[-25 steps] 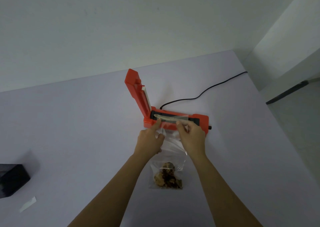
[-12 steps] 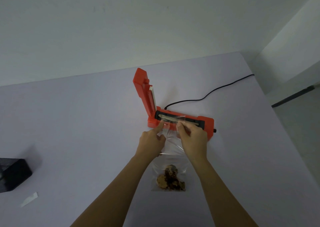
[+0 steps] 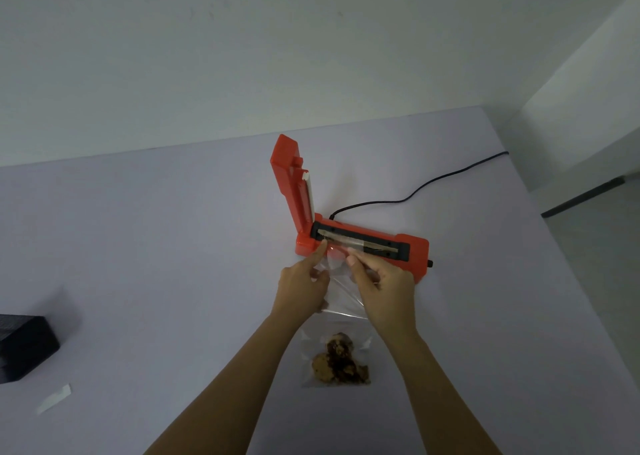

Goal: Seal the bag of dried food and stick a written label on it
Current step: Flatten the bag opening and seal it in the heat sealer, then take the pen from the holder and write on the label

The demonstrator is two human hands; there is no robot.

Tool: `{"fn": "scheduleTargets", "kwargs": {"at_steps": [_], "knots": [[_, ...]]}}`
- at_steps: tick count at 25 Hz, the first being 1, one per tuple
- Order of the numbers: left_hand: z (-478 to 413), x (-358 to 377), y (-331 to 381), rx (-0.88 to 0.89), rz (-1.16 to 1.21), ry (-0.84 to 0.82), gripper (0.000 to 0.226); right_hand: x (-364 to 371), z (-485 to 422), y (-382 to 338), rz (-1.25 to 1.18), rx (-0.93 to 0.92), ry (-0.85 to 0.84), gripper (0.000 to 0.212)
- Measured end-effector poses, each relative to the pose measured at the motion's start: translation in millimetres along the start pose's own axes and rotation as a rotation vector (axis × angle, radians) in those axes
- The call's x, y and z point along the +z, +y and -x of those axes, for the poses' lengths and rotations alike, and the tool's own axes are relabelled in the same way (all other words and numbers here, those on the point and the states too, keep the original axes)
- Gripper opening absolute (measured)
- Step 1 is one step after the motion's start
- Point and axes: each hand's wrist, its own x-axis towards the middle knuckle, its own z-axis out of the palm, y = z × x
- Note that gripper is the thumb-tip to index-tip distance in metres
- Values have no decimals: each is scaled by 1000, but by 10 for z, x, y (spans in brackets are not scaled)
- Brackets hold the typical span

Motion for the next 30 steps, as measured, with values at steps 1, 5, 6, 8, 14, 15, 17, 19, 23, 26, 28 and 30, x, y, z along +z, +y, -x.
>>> {"fn": "scheduleTargets", "kwargs": {"at_steps": [1, 5, 6, 8, 14, 15, 17, 19, 23, 26, 28, 30], "knots": [[16, 2, -16, 12, 37, 12, 55, -17, 12, 23, -17, 4, 16, 26], [126, -18, -39, 38, 191, 63, 55, -95, 54, 44, -173, 93, 45, 24], [176, -28, -33, 32, 227, 74, 50, -112, 62, 32, -211, 128, 50, 22], [294, -61, -32, 6, 304, 100, 35, -139, 77, -7, -270, 200, 40, 17], [852, -347, -405, -81, 412, 242, 10, -5, 470, 156, -363, 412, -545, 61], [966, -421, -518, -103, 430, 295, 10, 54, 620, 201, -354, 429, -650, 65], [1167, -578, -767, -155, 457, 395, 10, 226, 931, 219, -294, 430, -822, 66], [1274, -734, -988, -192, 461, 454, 12, 466, 1199, 188, -206, 384, -902, 65], [1283, -1148, -1345, -248, 449, 509, 13, 1018, 1587, -7, -120, 310, -850, 58], [1101, -1346, -1461, -229, 397, 453, 13, 1197, 1768, -89, -98, 321, -762, 56], [923, -1381, -1489, -213, 315, 393, 12, 1227, 1804, -107, -86, 337, -719, 55], [734, -1364, -1549, -202, 183, 332, 10, 1243, 1807, -99, -66, 362, -696, 56]]}}
